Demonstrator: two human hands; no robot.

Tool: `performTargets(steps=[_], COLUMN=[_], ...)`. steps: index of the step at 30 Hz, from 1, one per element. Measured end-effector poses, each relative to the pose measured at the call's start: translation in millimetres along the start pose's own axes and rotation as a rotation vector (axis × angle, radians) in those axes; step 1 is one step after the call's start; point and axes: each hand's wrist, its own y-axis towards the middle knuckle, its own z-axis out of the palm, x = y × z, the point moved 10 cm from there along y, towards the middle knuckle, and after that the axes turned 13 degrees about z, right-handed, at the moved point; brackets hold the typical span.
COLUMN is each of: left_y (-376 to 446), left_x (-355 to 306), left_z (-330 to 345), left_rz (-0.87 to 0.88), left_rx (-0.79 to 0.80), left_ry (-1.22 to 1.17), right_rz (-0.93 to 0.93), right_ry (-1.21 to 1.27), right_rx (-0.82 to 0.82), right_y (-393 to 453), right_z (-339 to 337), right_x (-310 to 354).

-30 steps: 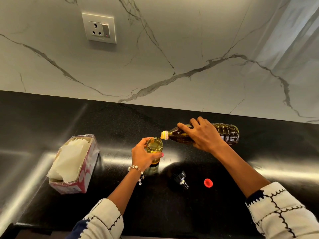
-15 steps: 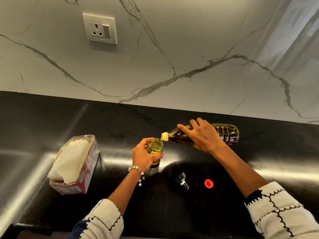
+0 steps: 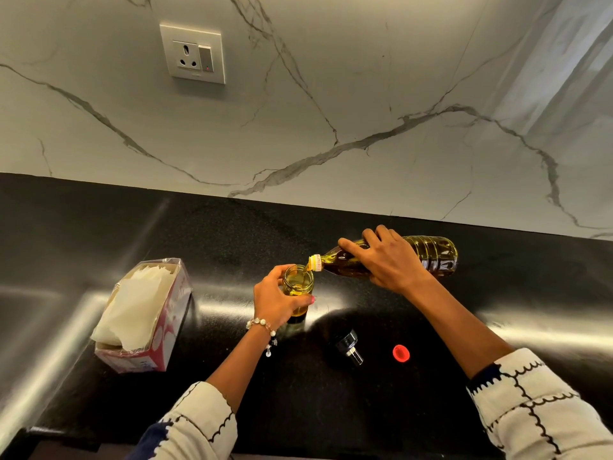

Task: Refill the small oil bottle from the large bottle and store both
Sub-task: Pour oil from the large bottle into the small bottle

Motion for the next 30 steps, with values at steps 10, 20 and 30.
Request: performTargets(steps=[10, 20, 30], left_y=[0.0, 0.5, 0.5], left_x=[-0.1, 1.4, 1.7], left_z=[-0.5, 0.6, 0.7], left_rz=[0.021, 0.012, 0.014], left_rx=[0.0, 0.006, 0.016], left_ry=[0.021, 0.013, 0.012], right_rz=[-0.007, -0.012, -0.003], right_ry=[-0.002, -0.021, -0.02], right_rx=[0.0, 0.011, 0.003], right_y=[0.0, 1.1, 3.4], right_z=[3.0, 5.2, 0.9], right_x=[2.2, 2.0, 0.2])
